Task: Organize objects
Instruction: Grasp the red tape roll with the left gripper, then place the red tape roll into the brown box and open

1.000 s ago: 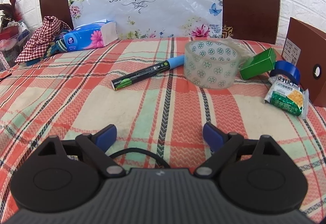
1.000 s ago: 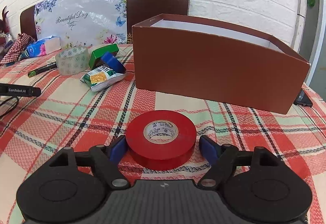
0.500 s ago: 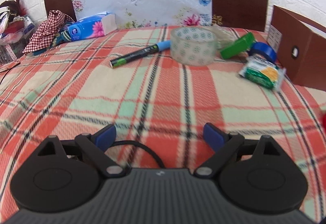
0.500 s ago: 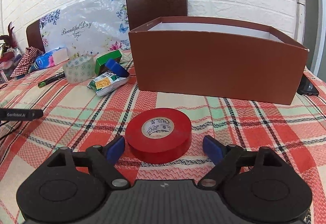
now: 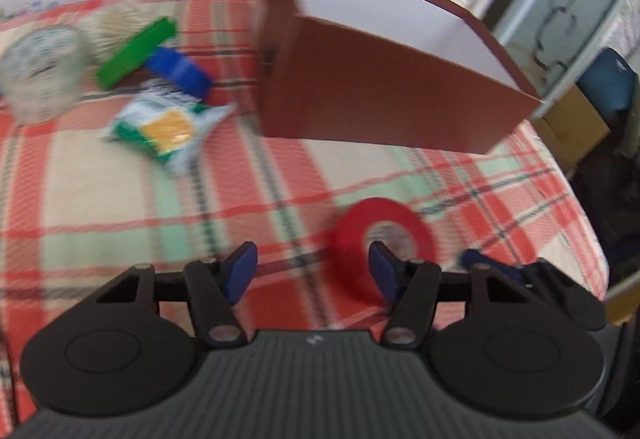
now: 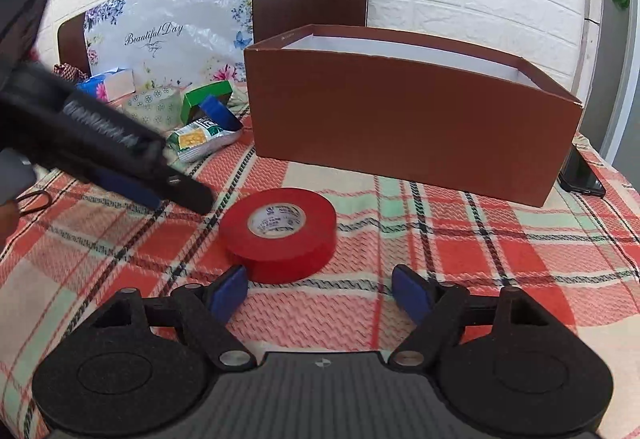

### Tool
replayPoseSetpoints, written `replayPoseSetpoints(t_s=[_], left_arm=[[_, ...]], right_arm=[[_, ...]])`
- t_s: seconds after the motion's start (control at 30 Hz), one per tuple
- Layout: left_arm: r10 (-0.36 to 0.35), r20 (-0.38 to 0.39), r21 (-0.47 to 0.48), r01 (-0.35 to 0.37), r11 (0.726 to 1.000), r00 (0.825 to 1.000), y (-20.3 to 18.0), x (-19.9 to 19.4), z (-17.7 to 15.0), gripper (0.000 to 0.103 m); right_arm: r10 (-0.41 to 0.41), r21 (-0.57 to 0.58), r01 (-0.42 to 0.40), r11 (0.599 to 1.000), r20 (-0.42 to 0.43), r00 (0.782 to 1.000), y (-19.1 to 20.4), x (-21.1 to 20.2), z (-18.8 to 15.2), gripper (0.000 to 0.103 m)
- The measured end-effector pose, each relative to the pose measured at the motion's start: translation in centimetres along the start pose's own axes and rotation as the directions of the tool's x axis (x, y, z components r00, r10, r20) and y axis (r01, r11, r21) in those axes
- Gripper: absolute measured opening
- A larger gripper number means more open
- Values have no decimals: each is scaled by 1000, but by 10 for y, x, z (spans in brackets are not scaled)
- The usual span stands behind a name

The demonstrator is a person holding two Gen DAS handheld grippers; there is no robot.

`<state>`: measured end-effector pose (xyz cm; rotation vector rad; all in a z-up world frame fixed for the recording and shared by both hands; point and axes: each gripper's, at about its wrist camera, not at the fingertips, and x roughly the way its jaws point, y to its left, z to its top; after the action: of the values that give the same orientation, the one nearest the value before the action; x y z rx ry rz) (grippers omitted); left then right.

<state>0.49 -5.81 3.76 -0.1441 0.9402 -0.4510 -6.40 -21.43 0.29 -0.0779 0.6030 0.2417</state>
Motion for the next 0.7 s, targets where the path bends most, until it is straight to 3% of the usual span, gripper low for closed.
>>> replayPoseSetpoints(t_s=[0.13,0.23,0.33,0.43,0.53,0.6,0.7], left_arm=[[-63,-47,28,65,998,997,-21,15,7,57],[-53,-55,8,54,999,997,-18,25,7,54],[-36,-43,-25,35,999,998,-6,23,4,33],[-65,-23,-63,63,996,998,-2,11,7,31],[-50,71,45,47,998,996,-25,-12,16,31],[-53,158,128,32,991,986,-42,-27,27,31],[-64,273,197,9,980,960,-62,-44,55,31]], right_arm=[[32,-38,-33,999,-29,999,0,7,6,81],[63,-75,-66,995,-35,997,5,15,12,80],[95,-90,-97,991,-30,995,11,27,16,75],[79,-119,-79,990,-2,997,20,27,18,72],[70,-107,-58,993,104,992,18,11,15,72],[72,-47,-65,997,178,981,8,3,21,72],[8,-52,10,999,337,941,2,-8,39,72]])
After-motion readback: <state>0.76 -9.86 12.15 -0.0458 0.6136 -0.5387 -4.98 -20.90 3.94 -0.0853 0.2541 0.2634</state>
